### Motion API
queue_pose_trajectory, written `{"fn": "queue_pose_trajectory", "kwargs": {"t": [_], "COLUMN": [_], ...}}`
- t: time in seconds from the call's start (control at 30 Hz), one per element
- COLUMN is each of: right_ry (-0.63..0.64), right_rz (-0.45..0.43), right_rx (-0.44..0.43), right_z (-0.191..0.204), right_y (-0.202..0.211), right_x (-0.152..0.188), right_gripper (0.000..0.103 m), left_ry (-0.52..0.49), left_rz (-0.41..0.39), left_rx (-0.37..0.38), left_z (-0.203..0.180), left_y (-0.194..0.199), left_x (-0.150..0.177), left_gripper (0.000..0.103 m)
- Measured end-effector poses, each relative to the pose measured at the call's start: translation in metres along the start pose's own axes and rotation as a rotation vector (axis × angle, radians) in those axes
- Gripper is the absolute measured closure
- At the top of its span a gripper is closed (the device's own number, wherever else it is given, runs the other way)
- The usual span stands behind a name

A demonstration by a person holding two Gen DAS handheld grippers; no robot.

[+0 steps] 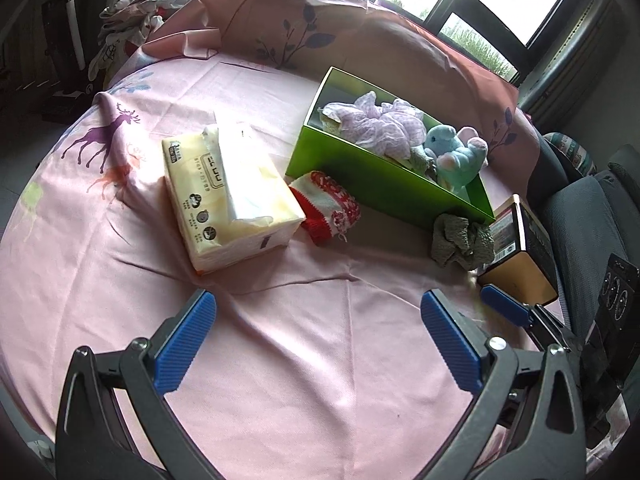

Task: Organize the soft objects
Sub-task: 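Move the right tool back toward the red-and-white knitted hat, then close the right tool on the red-and-white knitted hat and lift it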

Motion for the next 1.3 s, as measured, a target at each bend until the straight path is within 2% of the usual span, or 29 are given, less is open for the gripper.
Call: {"fn": "queue_pose_trajectory", "kwargs": {"t": [0.1,0.17,0.23,0.33,0.5,0.53,0.57,0.6,0.63,0.8,0.97,1.17,1.2,1.23,1.27,1.3], "right_ry": [0.031,0.026,-0.017,-0.106,-0.15,-0.157,-0.166,-0.182,-0.19,-0.153,-0.138,-0.189,-0.187,-0.193,-0.202,-0.213], "right_rz": [0.013,0.027,0.037,0.007,0.022,0.037,0.052,0.045,0.037,0.031,0.06,0.088,0.101,0.11,0.118,0.124], "right_rx": [-0.077,-0.067,-0.063,-0.13,-0.156,-0.158,-0.174,-0.214,-0.221,-0.225,-0.245,-0.24,-0.228,-0.21,-0.194,-0.18], "right_z": [0.012,0.01,0.002,-0.005,-0.008,-0.008,-0.009,-0.007,-0.006,0.003,0.001,-0.014,-0.015,-0.018,-0.021,-0.024], "right_y": [-0.036,-0.059,-0.077,-0.091,-0.121,-0.129,-0.134,-0.136,-0.134,-0.099,-0.048,-0.005,-0.003,-0.001,0.002,0.004], "right_x": [-0.011,-0.02,-0.025,-0.034,-0.049,-0.05,-0.049,-0.048,-0.047,-0.029,0.02,0.075,0.081,0.086,0.091,0.095], "right_gripper": [0.025,0.025,0.025,0.025,0.025,0.032,0.05,0.061,0.067,0.069,0.069,0.069,0.067,0.062,0.051,0.045], "left_ry": [0.039,0.06,0.071,0.079,0.088,0.088,0.086,0.082,0.077,0.065,0.041,-0.077,-0.1,-0.119,-0.134,-0.141], "left_rz": [-0.002,0.002,0.005,0.008,0.011,0.012,0.014,0.017,0.021,0.073,0.2,0.329,0.34,0.345,0.352,0.357], "left_rx": [-0.015,-0.02,-0.024,-0.026,-0.01,-0.008,-0.006,-0.003,-0.002,0.038,0.129,0.207,0.213,0.207,0.205,0.208], "left_z": [0.018,0.028,0.035,0.044,0.046,0.046,0.045,0.044,0.043,0.031,-0.001,-0.056,-0.064,-0.069,-0.073,-0.076], "left_y": [-0.003,-0.005,-0.007,-0.009,-0.013,-0.013,-0.013,-0.013,-0.014,-0.025,-0.049,-0.065,-0.067,-0.068,-0.069,-0.07], "left_x": [-0.007,-0.01,-0.013,-0.018,-0.023,-0.023,-0.022,-0.021,-0.02,-0.012,0.018,0.065,0.071,0.077,0.082,0.086], "left_gripper": [0.001,0.001,0.001,0.001,0.001,0.001,0.001,0.001,0.001,0.001,0.001,0.002,0.002,0.002,0.002,0.004]}}
Point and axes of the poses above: each gripper's, at about its wrist camera, not at the fingertips, and y roughly against the way its jaws point, z to its left, x to its underside, the point moved 6 cm from there along -y, roughly the way its jaws point, and after that the axes turned 13 degrees about y, right-handed, at the moved point
